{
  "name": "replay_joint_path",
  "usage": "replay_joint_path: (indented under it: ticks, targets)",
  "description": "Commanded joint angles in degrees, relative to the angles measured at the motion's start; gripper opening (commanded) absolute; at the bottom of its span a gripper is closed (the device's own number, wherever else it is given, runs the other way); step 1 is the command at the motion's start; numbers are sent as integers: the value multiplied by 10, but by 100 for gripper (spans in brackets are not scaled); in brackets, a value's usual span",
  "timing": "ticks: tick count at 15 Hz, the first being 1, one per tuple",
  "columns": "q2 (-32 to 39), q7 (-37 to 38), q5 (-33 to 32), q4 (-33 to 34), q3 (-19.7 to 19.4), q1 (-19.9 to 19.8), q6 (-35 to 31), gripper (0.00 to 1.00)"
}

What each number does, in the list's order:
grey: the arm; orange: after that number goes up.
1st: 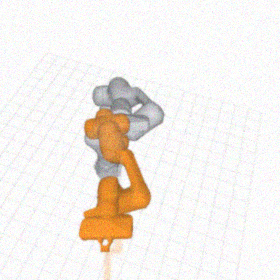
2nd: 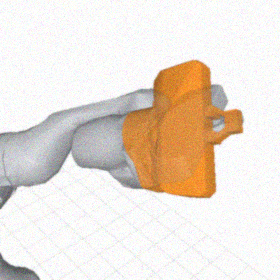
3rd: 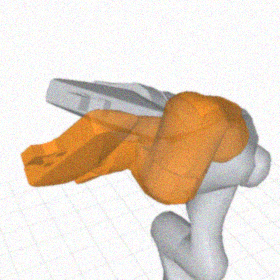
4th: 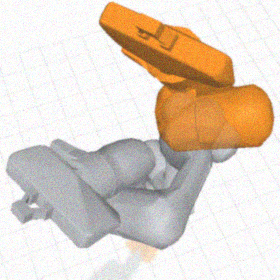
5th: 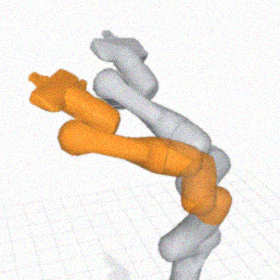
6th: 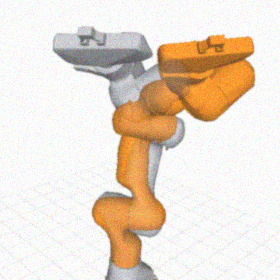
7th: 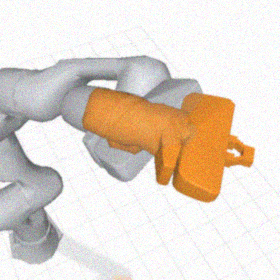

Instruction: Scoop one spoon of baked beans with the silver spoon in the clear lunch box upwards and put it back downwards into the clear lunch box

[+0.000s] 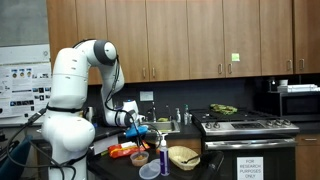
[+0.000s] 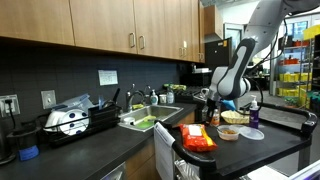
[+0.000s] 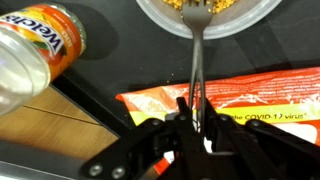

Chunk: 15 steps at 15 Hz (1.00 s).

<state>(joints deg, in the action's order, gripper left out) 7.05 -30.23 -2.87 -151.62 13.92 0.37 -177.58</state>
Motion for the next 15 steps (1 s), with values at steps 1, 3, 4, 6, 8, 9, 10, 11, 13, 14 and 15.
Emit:
replay_joint_path:
  ticks: [1, 3, 4, 6, 8, 9, 10, 11, 13, 14, 15]
  targets:
    - [-11, -38, 40, -12, 36, -34, -13, 16]
    - [-12, -49, 53, -12, 48, -48, -11, 42]
    - [-13, -53, 60, -12, 54, -55, -10, 46]
    - [0, -33, 44, 0, 41, -42, -2, 33]
    - [0, -34, 44, 0, 44, -46, -2, 45]
    - [0, -35, 44, 0, 44, -47, -2, 46]
    - [0, -35, 44, 0, 45, -47, -2, 46]
    - [0, -35, 44, 0, 45, -47, -2, 46]
    - [0, -35, 44, 0, 45, -47, -2, 46]
    - [0, -35, 44, 0, 45, -47, -2, 46]
    - [0, -35, 44, 0, 45, -47, -2, 46]
